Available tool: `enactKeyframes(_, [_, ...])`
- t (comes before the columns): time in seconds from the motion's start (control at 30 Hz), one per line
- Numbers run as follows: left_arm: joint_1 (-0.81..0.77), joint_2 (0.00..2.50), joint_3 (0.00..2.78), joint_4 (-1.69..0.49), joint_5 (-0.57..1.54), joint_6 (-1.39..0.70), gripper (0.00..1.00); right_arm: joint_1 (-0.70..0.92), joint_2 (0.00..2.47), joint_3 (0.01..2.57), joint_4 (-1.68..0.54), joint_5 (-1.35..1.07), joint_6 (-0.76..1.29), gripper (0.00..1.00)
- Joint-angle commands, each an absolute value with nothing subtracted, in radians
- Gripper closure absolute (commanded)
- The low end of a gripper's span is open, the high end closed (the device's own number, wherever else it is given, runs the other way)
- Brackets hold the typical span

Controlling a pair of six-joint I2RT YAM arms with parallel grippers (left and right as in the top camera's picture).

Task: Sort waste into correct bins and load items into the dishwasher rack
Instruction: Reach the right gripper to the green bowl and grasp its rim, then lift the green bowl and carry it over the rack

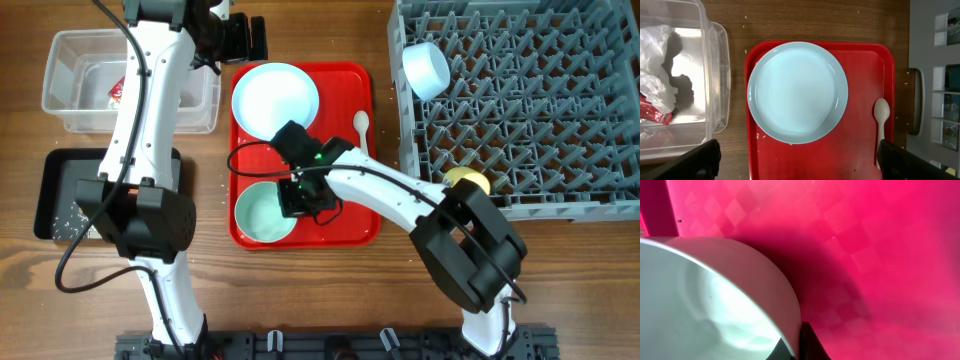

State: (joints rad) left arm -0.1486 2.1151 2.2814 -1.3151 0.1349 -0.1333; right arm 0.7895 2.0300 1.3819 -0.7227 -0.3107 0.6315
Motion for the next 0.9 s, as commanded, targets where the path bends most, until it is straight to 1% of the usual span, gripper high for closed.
enactKeyframes(0.0, [-0.147,2.128,2.276,-1.312,0.129,-0.139,0.00,0.750,1.986,1.406,-0.733,-0.327,0.599,0.96])
enactKeyframes(0.3, [-0.147,2.128,2.276,-1.312,0.129,-0.139,0.00,0.734,1.853,1.406,-0.818,-0.088,0.549,0.96])
enactKeyframes(0.47, [-0.147,2.128,2.276,-1.312,0.129,-0.139,0.00,0.698,1.788,1.406,-0.855,-0.029,0.516,0.96])
enactKeyframes(0.63, [-0.147,2.128,2.276,-1.312,0.129,-0.139,0.00,0.596,1.713,1.406,-0.915,0.004,0.467,0.96])
enactKeyframes(0.87, [-0.147,2.128,2.276,-1.312,0.129,-0.139,0.00,0.458,1.556,1.406,-0.937,0.031,0.371,0.96])
